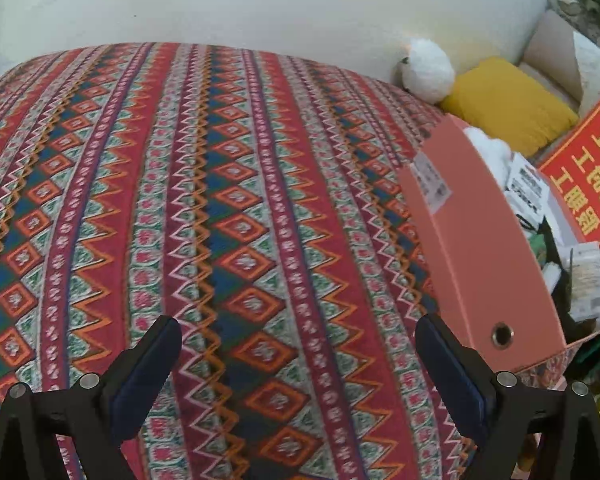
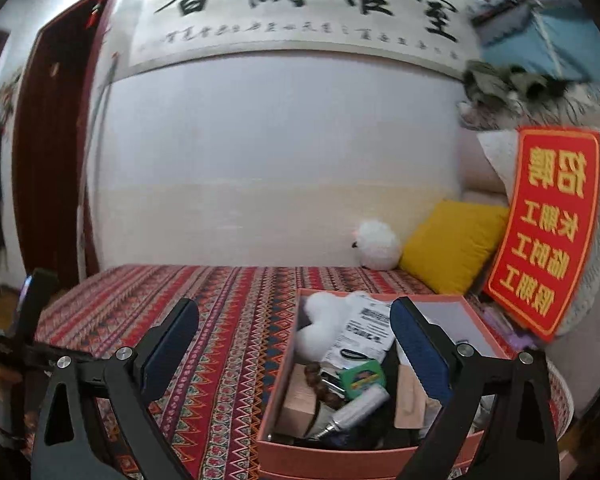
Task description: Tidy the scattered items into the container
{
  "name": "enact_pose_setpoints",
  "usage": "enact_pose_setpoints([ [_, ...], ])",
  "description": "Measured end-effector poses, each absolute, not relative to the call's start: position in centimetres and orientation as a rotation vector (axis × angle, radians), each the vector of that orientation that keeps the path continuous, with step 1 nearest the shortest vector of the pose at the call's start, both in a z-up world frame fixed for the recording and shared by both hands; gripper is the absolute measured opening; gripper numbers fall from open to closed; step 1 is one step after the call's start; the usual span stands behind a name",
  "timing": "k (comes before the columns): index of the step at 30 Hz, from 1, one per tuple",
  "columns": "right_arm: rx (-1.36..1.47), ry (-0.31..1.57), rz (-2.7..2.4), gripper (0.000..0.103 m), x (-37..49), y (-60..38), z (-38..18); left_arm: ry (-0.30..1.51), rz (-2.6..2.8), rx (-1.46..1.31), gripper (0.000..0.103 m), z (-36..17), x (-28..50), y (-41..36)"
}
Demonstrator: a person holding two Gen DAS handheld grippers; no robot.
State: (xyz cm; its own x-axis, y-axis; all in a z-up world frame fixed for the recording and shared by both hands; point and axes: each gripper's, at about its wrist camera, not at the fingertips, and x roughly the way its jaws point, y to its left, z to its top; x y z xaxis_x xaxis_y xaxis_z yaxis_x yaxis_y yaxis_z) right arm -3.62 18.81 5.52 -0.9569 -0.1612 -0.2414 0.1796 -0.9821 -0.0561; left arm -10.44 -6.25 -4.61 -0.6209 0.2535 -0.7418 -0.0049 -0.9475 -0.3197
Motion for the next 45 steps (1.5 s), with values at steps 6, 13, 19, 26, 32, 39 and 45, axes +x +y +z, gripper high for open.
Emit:
enact_pose_setpoints([
  [6, 0.357, 0.187, -2.903, 0.098, -3.8, 15.0, 5.0, -0.477, 2.683, -1.306, 0.097, -5.3, -10.1, -8.3],
  [13, 0.385, 0.247, -2.877, 0.099, -4.2, 12.5, 4.3, -0.500, 2.682, -1.347, 0.097, -6.6, -10.0, -9.8],
  [19, 0.430, 0.208, -2.879, 0.099, -4.8, 12.3, 4.0, -0.521, 2.674, -1.378, 0.097, -7.5, -10.1, -10.3],
  [26, 0.463, 0.205, -2.884, 0.099, -5.2, 12.1, 3.7, -0.534, 2.668, -1.395, 0.097, -8.1, -10.2, -10.4],
  [32, 0.474, 0.261, -2.865, 0.099, -5.4, 11.2, 3.3, -0.562, 2.671, -1.405, 0.097, -8.6, -10.1, -11.1],
  [39, 0.491, 0.284, -2.838, 0.099, -5.7, 10.4, 2.9, -0.576, 2.678, -1.416, 0.097, -9.0, -9.9, -11.9],
  [45, 0.517, 0.303, -2.797, 0.099, -6.1, 9.2, 2.2, -0.592, 2.691, -1.407, 0.097, -9.5, -9.2, -12.7],
])
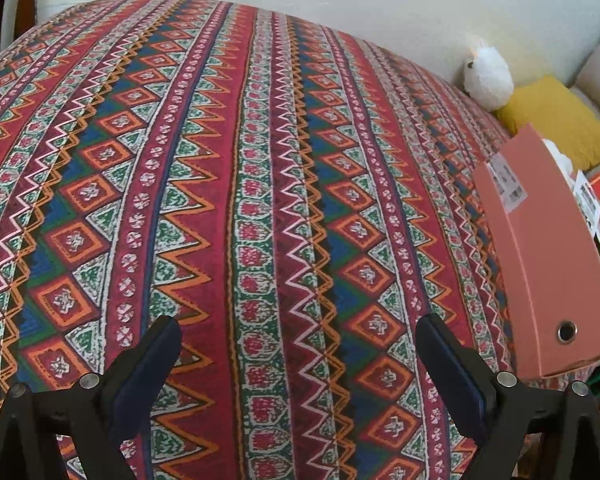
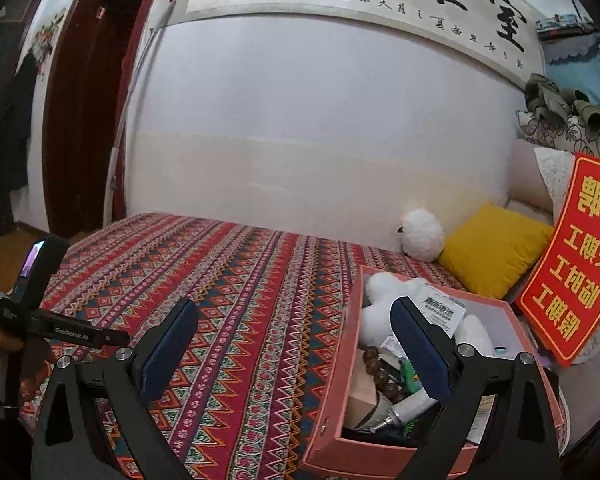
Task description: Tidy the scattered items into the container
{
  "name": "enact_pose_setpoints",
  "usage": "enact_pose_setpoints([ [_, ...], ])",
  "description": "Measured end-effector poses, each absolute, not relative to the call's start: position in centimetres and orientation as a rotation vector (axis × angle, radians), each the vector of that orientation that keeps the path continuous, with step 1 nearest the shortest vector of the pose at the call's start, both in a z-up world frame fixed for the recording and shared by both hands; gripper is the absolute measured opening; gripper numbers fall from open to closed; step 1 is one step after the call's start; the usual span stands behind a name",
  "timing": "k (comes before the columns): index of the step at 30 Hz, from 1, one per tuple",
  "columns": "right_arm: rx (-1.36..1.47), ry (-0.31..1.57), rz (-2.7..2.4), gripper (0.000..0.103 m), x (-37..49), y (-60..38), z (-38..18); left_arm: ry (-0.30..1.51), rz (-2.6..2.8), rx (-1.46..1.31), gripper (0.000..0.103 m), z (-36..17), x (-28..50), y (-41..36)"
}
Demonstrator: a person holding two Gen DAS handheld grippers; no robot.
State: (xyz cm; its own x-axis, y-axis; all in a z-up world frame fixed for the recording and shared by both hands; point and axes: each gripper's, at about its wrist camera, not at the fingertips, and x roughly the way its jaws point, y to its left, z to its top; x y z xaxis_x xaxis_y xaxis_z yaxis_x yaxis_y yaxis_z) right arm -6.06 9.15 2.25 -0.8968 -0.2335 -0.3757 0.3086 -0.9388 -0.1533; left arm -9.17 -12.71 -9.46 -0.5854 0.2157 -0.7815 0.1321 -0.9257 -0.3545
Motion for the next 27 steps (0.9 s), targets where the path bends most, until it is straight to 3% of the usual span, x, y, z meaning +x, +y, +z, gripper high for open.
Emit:
enact_pose_setpoints([
  [13, 0.579, 0.440, -2.718, 0.099, -6.7, 2.2, -1.0, -0.536, 2.802, -1.371, 0.097, -9.7, -7.6, -15.4],
  [21, 1.048, 0.099, -2.941, 0.099, -8.3, 4.6, -3.9, -0.337, 2.857, -1.172, 0.100, -4.7, -5.8, -12.1],
  [27, 1.125, -0.025, -3.103, 0.099, -7.0, 9.4, -3.4, -0.138, 2.794, -1.043, 0.102, -1.8, -4.8, -6.0],
])
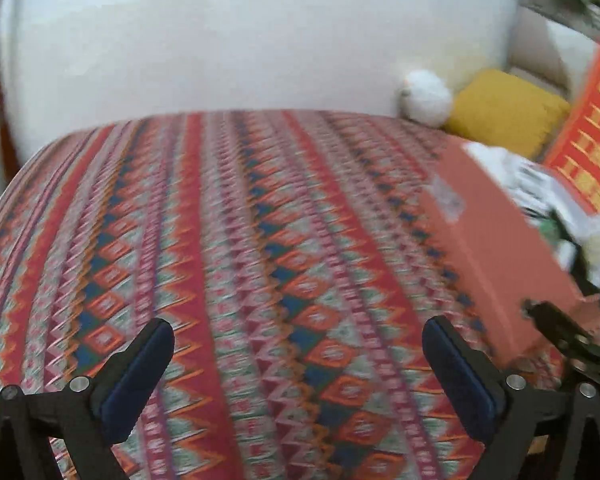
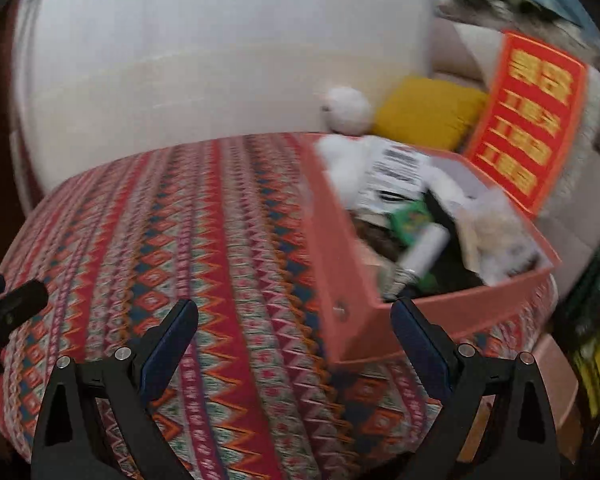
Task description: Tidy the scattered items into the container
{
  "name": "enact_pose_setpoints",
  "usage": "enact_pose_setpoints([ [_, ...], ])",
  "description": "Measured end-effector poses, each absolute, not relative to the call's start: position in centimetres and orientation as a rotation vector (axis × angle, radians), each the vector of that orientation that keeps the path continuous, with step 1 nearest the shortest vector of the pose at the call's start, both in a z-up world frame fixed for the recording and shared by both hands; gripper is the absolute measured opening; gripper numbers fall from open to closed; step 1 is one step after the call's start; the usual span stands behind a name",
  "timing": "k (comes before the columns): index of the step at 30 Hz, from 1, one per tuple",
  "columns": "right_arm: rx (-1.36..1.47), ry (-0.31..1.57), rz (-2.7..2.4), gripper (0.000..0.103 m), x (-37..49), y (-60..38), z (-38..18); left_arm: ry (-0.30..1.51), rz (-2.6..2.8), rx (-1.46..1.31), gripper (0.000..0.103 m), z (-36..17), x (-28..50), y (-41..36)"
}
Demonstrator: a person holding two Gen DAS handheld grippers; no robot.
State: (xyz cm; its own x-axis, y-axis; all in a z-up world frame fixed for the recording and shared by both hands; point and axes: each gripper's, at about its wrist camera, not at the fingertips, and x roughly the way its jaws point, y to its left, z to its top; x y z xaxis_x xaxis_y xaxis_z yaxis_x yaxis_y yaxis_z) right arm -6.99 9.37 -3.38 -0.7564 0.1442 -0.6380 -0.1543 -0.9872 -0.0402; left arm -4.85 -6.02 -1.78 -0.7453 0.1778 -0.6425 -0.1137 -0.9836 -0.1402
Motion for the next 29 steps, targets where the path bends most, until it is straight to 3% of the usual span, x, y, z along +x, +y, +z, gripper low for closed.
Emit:
enact_pose_setpoints([
  [13, -0.853, 0.107, 2.635, 0.099, -1.0, 17.9, 1.0, -0.011, 2.603, -0.941, 0.102, 2.1, -2.5, 6.2],
  [29, -0.816, 0.191, 2.590, 0.099, 2.0, 21.1, 1.7, 0.126, 2.645, -0.858, 0.102, 3.1, 0.6, 10.1],
])
